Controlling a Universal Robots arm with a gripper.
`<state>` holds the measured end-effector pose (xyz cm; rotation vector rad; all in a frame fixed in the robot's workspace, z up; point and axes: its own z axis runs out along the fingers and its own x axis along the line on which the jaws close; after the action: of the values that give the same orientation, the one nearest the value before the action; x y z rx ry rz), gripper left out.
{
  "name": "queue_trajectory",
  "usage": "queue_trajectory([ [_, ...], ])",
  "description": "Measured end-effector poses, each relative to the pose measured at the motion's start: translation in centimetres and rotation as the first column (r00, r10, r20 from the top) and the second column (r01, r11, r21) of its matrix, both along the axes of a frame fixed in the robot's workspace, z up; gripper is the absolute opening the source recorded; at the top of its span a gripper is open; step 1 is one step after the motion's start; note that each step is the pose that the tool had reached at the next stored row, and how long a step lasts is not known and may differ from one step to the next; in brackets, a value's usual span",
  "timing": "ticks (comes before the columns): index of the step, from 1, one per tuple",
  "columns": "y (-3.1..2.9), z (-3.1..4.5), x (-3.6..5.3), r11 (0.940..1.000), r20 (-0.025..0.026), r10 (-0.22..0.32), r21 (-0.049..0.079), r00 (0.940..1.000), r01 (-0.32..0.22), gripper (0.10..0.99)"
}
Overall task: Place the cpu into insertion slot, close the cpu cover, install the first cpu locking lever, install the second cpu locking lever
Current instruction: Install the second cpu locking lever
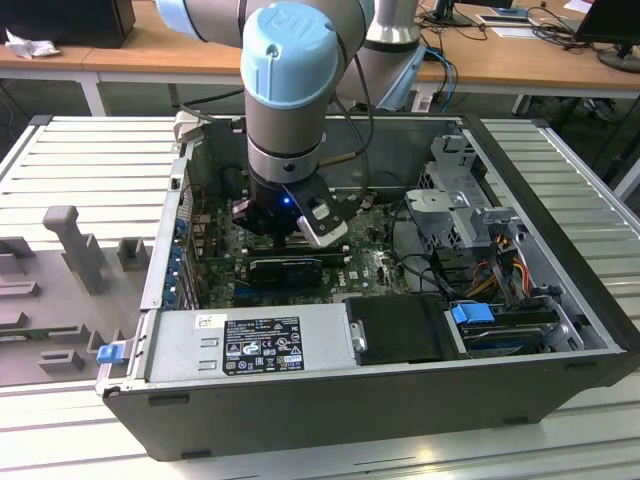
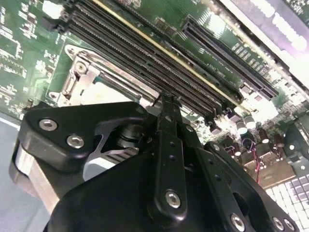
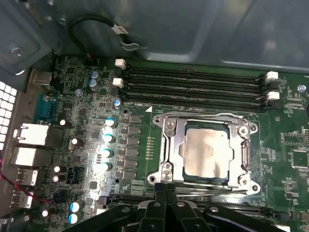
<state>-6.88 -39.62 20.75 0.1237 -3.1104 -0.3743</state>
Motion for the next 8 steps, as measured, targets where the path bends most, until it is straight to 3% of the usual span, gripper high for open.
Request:
queue_trajectory([
  [8,-1.04,-0.32,-0.38,0.9989,0.0018,0.003,0.046,1.0,-0.003,0.106],
])
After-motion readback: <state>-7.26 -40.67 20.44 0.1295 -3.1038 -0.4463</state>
